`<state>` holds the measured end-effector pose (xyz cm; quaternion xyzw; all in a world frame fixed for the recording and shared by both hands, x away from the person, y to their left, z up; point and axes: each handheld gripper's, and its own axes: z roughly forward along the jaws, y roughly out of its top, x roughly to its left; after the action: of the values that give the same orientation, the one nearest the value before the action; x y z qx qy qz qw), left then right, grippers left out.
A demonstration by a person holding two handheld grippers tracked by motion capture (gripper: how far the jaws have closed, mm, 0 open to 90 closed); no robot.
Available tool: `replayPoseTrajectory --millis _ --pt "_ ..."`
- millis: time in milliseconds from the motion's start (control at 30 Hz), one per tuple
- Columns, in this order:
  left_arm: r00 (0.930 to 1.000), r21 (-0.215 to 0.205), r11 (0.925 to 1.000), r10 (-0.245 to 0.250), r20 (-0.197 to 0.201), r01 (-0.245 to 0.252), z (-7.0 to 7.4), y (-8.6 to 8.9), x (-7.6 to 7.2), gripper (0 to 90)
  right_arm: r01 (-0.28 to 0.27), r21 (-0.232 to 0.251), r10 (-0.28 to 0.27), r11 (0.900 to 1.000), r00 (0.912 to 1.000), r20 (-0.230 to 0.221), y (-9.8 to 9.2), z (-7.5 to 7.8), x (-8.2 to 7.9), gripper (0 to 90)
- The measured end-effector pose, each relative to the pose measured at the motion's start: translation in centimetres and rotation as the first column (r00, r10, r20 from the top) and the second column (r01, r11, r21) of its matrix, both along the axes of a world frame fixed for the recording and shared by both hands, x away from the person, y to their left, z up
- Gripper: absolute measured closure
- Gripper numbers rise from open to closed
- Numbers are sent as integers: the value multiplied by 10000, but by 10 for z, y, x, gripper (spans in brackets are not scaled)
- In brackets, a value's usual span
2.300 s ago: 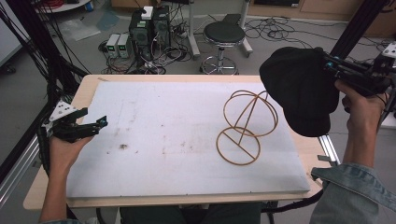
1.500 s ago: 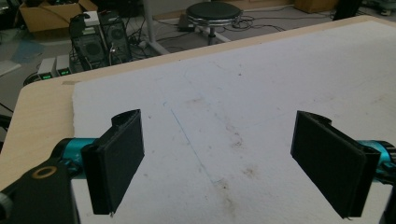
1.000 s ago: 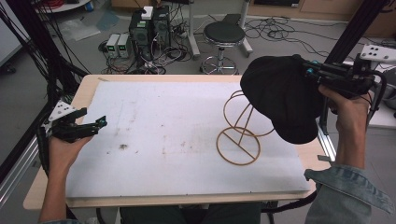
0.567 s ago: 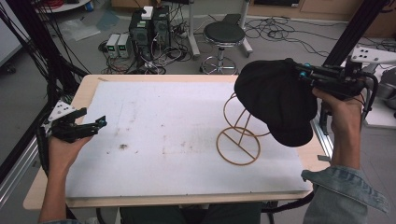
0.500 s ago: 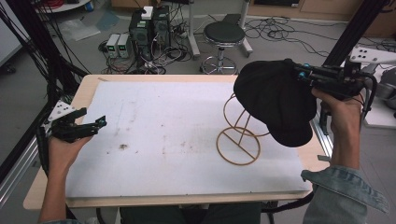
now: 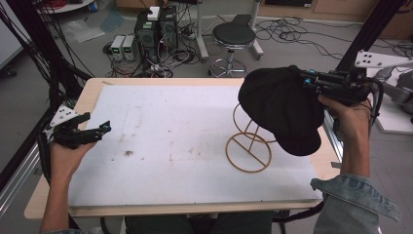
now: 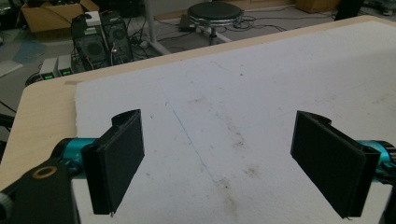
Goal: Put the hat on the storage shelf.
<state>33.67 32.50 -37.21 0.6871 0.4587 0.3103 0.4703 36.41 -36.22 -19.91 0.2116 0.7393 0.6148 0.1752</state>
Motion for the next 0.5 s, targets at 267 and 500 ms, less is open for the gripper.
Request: replayPoseTrajectory --millis 267,500 --pt "10000 -35 10000 23 10 -23 0 0 0 177 -133 -214 130 9997 9998 -147 7 -4 2 808" --pt "10000 -12 10000 -2 -2 2 0 1 0 181 -230 -482 218 9986 9995 -246 15 -8 4 804"
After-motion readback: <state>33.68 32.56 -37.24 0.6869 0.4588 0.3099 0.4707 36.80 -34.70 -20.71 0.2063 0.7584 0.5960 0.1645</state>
